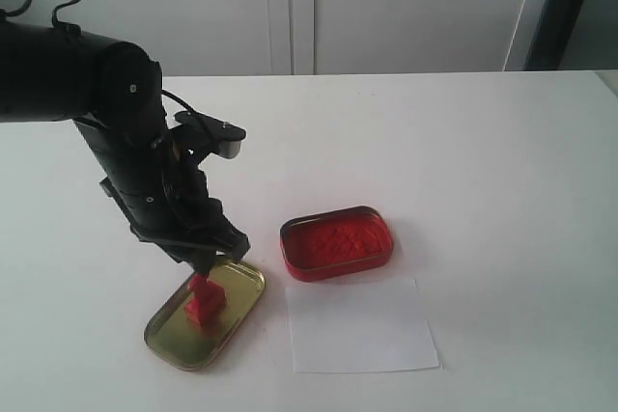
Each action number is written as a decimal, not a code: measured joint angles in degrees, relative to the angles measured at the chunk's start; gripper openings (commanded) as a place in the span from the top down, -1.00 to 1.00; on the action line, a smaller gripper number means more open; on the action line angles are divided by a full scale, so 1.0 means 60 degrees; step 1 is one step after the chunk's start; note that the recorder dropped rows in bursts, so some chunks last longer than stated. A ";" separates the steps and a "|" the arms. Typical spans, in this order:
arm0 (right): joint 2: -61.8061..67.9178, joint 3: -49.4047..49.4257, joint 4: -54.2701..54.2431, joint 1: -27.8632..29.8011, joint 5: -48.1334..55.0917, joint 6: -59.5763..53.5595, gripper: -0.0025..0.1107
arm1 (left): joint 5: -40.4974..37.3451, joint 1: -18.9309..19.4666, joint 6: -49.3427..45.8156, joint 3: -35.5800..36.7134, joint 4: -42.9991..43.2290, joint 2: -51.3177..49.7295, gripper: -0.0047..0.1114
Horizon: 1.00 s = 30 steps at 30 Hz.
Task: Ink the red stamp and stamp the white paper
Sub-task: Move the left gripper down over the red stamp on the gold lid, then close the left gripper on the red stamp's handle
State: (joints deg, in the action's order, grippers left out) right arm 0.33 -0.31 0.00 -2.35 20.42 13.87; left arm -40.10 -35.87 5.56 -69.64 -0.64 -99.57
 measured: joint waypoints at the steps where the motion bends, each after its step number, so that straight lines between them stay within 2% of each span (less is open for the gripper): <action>1: 0.0000 0.0000 0.0000 0.0000 0.0000 0.0000 0.96 | 0.0014 0.0000 0.0000 0.0000 0.0000 0.0000 0.23; 30: 0.0000 0.0000 0.0000 0.0000 0.0000 0.0000 0.96 | 0.0114 0.0000 0.0017 0.0000 -0.0212 -0.1204 0.23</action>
State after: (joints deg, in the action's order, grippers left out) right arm 0.33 -0.31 0.00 -2.35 20.42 13.87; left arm -39.42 -35.87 5.66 -69.64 -1.91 -106.79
